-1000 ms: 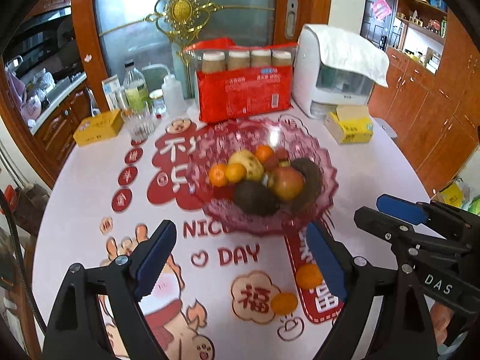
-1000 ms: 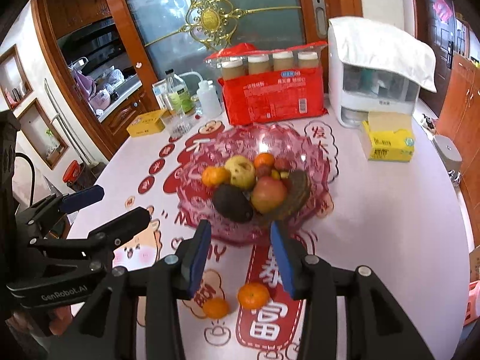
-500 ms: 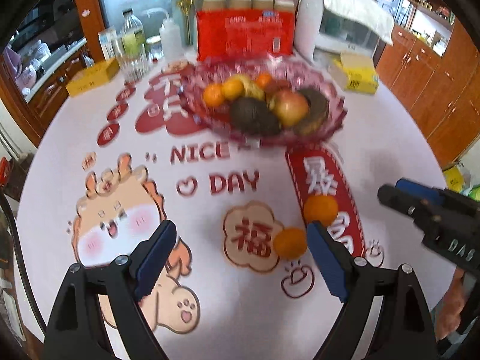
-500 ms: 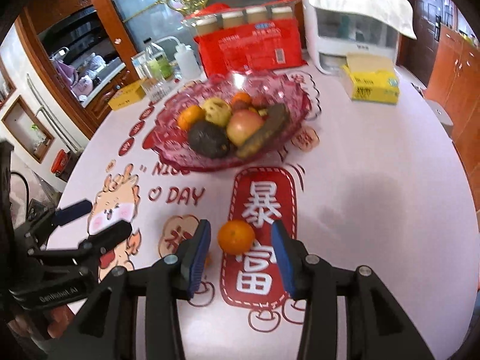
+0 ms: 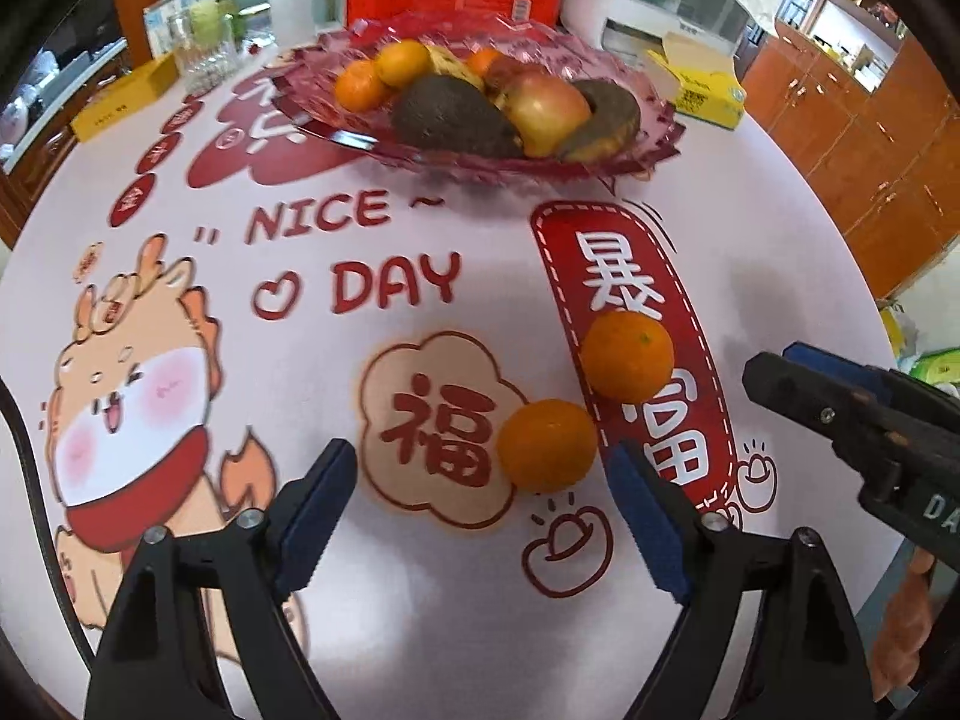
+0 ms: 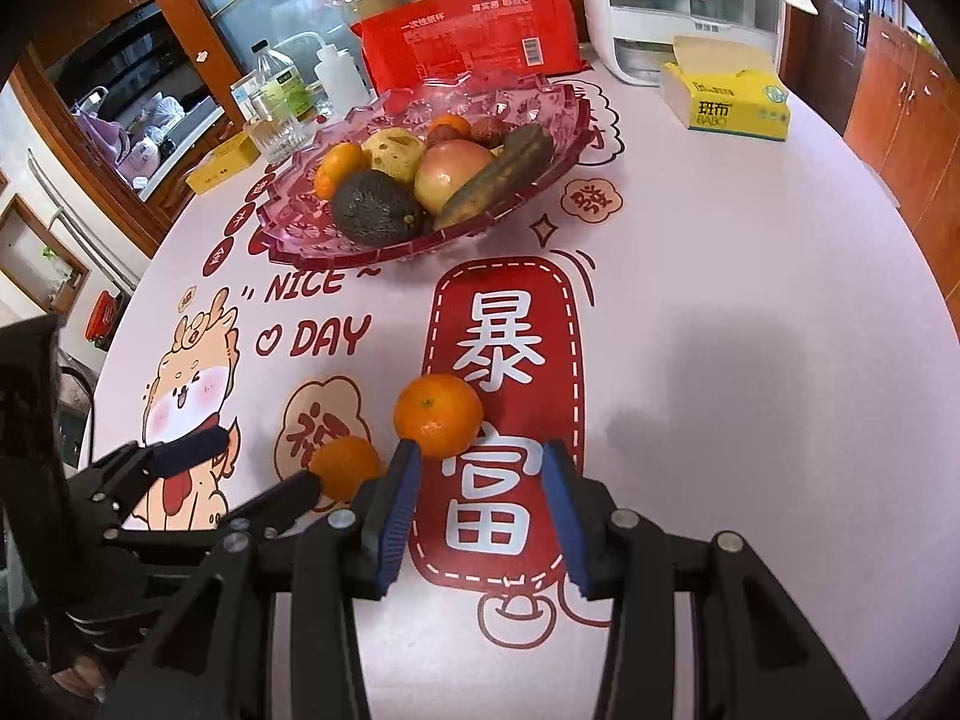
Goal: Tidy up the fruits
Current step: 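Grasp an orange with the left tool while the right tool grasps the other orange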
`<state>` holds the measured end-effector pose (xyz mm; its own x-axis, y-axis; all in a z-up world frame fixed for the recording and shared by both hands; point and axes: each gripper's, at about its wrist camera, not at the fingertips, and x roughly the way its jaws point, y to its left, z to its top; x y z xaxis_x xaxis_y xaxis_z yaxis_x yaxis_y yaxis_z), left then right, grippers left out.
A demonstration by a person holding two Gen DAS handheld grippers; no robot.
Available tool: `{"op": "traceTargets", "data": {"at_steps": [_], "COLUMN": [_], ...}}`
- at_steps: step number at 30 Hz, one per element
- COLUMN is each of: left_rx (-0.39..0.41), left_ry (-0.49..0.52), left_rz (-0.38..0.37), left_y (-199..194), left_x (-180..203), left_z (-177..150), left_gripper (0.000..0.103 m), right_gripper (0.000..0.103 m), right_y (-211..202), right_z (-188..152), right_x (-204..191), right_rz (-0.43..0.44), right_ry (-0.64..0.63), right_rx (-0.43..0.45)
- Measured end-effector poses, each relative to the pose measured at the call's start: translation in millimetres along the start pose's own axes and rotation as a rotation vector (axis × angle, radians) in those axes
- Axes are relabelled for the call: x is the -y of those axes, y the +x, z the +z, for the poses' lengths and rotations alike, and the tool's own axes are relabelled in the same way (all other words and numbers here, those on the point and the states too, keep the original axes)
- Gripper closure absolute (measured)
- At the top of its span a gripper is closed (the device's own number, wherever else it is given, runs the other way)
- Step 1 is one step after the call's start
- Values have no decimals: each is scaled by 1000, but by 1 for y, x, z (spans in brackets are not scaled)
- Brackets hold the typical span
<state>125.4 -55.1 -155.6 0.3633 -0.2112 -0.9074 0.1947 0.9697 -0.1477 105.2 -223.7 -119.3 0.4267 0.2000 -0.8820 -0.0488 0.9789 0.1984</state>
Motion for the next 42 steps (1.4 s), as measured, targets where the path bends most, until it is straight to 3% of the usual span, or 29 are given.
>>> {"op": "traceTargets", "data": {"at_steps": [4,8,15,31,34,42], "left_rx": [-24,-45,-79,-45,-45,-30], "left_ry": [14,15,-24,-128,-133,-109], "left_rz": [-23,-52,-166,-86,-92,-78], "left_y": [12,22,31,20,21,24], "left_x": [7,11,5,-54,-58,-56], "left_z": [2,5,5,9,9,11], "left_gripper": [29,47,64,65,65,65], "right_gripper": [60,60,60,60,54,54], "right_y": [2,6,18,64,69,80], "right_z": [1,3,6,16,17,20], "right_x": [3,3,0,-23,-26,-36], "right_rz": [1,9,25,46,43,56], "right_ry": [3,7,-3,-51,-55,-75], "right_rx": [-1,-11,-34,-112,-106,-112]}}
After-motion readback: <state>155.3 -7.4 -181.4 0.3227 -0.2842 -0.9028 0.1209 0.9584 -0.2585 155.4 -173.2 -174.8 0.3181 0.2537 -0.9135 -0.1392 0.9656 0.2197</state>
